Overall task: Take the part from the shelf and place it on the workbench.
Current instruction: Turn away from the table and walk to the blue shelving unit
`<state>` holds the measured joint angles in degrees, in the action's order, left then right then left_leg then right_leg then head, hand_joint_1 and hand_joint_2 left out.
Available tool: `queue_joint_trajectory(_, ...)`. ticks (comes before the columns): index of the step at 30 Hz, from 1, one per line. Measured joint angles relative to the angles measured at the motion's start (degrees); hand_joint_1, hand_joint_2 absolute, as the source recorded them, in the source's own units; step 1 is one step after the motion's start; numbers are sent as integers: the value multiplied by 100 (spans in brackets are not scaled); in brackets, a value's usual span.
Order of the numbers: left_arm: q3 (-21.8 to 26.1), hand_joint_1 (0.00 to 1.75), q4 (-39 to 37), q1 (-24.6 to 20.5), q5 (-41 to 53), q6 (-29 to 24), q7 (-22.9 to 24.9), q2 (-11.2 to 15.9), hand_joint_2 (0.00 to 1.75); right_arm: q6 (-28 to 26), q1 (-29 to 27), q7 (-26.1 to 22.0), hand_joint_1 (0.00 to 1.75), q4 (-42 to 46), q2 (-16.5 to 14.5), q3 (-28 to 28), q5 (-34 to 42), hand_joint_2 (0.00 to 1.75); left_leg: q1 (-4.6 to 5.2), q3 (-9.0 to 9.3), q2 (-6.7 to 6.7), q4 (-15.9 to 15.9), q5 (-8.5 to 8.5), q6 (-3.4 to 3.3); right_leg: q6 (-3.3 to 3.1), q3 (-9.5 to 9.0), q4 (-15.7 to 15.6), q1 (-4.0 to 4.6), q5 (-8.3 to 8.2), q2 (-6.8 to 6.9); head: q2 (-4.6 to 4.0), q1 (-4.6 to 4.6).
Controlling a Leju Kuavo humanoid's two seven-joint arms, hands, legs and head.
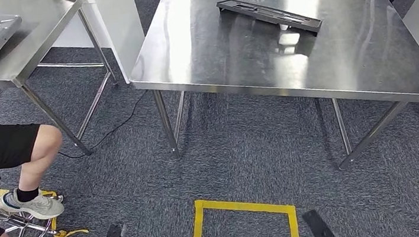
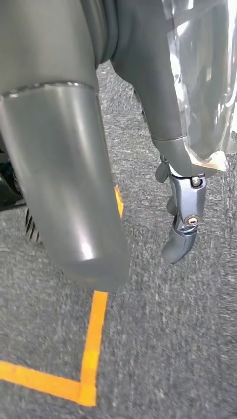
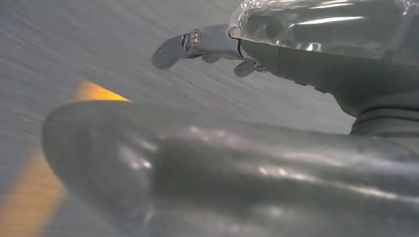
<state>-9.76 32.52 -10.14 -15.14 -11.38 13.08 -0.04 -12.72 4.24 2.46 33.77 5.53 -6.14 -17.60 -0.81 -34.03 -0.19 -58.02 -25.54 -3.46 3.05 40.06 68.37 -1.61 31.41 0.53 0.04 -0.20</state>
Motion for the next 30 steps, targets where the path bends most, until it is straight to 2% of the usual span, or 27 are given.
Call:
queue_joint_trajectory(1,4,0,-20,-19,35,25,-14,-3,0,173,-20,276,0,-345,-30,11,-39,0,7,-103,0,-3,80,0,17,31,340,1,137,-15,0,8)
queue_joint_trajectory(2,13,0,-52,-39,62,39,-41,-8,0,334,-62,509,0,-658,-61,12,-81,0,11,-207,0,-7,159,6,65,-8,561,2,151,-28,0,14)
queue_joint_trajectory(3,28,0,-91,-61,77,49,-71,-14,0,466,-122,679,0,-934,-94,12,-122,0,13,-309,1,-11,237,20,132,-132,607,-1,59,-34,0,20)
queue_joint_trajectory(4,48,0,-132,-83,89,58,-99,-20,0,549,-190,763,0,-1151,-124,11,-159,0,13,-403,2,-14,313,41,189,-347,454,-4,-70,-34,0,23)
queue_joint_trajectory(5,67,0,-168,-104,103,72,-122,-26,0,592,-246,782,0,-1324,-152,11,-190,0,13,-485,6,-19,388,70,212,-654,116,-6,-142,-33,0,27)
queue_joint_trajectory(6,84,0,-195,-122,117,85,-143,-30,0,616,-280,774,0,-1461,-173,11,-216,0,19,-556,16,-25,461,108,195,-1018,-365,15,-110,-33,0,33)
queue_joint_trajectory(7,95,0,-220,-141,132,98,-161,-31,0,630,-291,753,0,-1571,-192,11,-233,0,28,-600,35,-20,535,147,147,-1296,-788,41,-21,-40,0,25)
queue_joint_trajectory(8,104,0,-249,-164,145,109,-175,-33,0,639,-291,720,0,-1668,-210,11,-242,0,35,-620,59,-6,609,184,91,-1482,-1106,71,72,-48,0,16)
queue_joint_trajectory(9,111,0,-279,-182,153,120,-185,-36,0,633,-291,670,0,-1747,-224,11,-245,0,38,-626,81,20,682,219,38,-1548,-1268,106,121,-56,0,8)
queue_joint_trajectory(10,117,0,-318,-195,167,134,-188,-37,0,607,-297,597,0,-1817,-244,11,-245,0,30,-626,94,52,746,251,-16,-1498,-1272,95,86,-61,0,-5)
queue_joint_trajectory(11,121,0,-356,-201,183,147,-188,-39,0,562,-301,499,0,-1871,-265,11,-244,0,15,-642,94,45,711,283,-69,-1449,-1266,78,24,-53,0,-9)
queue_joint_trajectory(12,121,0,-386,-197,201,157,-187,-43,0,505,-299,393,0,-1903,-283,11,-245,0,-1,-675,87,-36,552,313,-140,-1386,-1259,56,-45,-44,0,-17)
queue_joint_trajectory(13,121,0,-413,-193,223,163,-186,-46,0,451,-284,298,0,-1922,-299,11,-246,0,-15,-726,75,-226,274,340,-204,-1310,-1260,33,-125,-35,0,-29)
queue_joint_trajectory(14,120,0,-432,-194,239,163,-186,-49,0,409,-255,225,0,-1934,-311,11,-250,0,-24,-789,59,-537,-86,364,-249,-1229,-1257,35,-204,-30,0,-40)
queue_joint_trajectory(15,120,0,-445,-196,251,163,-186,-51,0,383,-224,185,0,-1943,-318,11,-255,0,-27,-849,45,-921,-401,385,-281,-1149,-1253,43,-285,-29,0,-47)
queue_joint_trajectory(16,120,0,-459,-201,258,163,-187,-51,0,369,-196,168,0,-1951,-323,11,-259,0,-31,-884,34,-1295,-588,405,-285,-1060,-1246,51,-366,-27,0,-52)
queue_joint_trajectory(17,120,0,-472,-204,261,163,-187,-51,0,361,-175,153,0,-1961,-328,11,-263,0,-35,-867,27,-1569,-620,421,-276,-965,-1232,56,-445,-24,0,-52)
queue_joint_trajectory(18,120,0,-482,-205,265,162,-187,-52,0,339,-164,125,0,-1969,-332,11,-266,0,-42,-773,26,-1676,-527,430,-257,-867,-1211,57,-515,-21,0,-54)
queue_joint_trajectory(19,119,0,-489,-208,278,160,-187,-53,0,306,-157,84,0,-1975,-337,11,-266,0,-53,-585,27,-1589,-379,433,-233,-761,-1183,54,-576,-20,0,-55)
queue_joint_trajectory(20,120,0,-492,-219,294,158,-187,-56,0,267,-147,36,0,-1980,-344,11,-262,0,-64,-300,26,-1316,-279,430,-203,-665,-1145,50,-630,-20,0,-56)
queue_joint_trajectory(22,120,0,-492,-267,342,155,-187,-67,0,207,-117,-25,0,-1986,-358,11,-233,0,-63,350,8,-501,-388,399,-130,-505,-1064,64,-722,-19,0,-59)
queue_joint_trajectory(23,120,0,-492,-294,358,152,-186,-79,0,199,-97,-21,0,-1993,-364,11,-215,0,-48,552,-3,-190,-498,370,-85,-456,-1039,72,-773,-16,0,-56)
queue_joint_trajectory(24,119,0,-492,-311,370,145,-179,-96,0,198,-85,10,0,-2006,-367,11,-202,0,-22,639,-12,-8,-573,327,-37,-422,-1039,76,-831,-13,0,-52)
queue_joint_trajectory(26,120,0,-495,-310,367,118,-159,-153,0,234,-101,134,0,-2065,-366,11,-210,0,5,553,1,68,-493,203,48,-369,-1050,72,-900,-14,0,-47)
queue_joint_trajectory(27,122,0,-497,-306,362,102,-142,-189,0,268,-126,208,0,-2100,-362,11,-226,0,7,489,12,86,-411,128,47,-317,-981,64,-803,-20,0,-37)
queue_joint_trajectory(28,123,0,-498,-305,358,92,-120,-226,0,306,-159,274,0,-2135,-357,10,-242,0,3,408,22,104,-322,66,18,-243,-803,57,-597,-26,0,-22)
queue_joint_trajectory(30,124,0,-499,-304,357,82,-66,-290,0,365,-211,353,0,-2182,-338,10,-247,0,7,236,30,104,-166,4,-61,-78,-182,37,-47,-36,0,15)
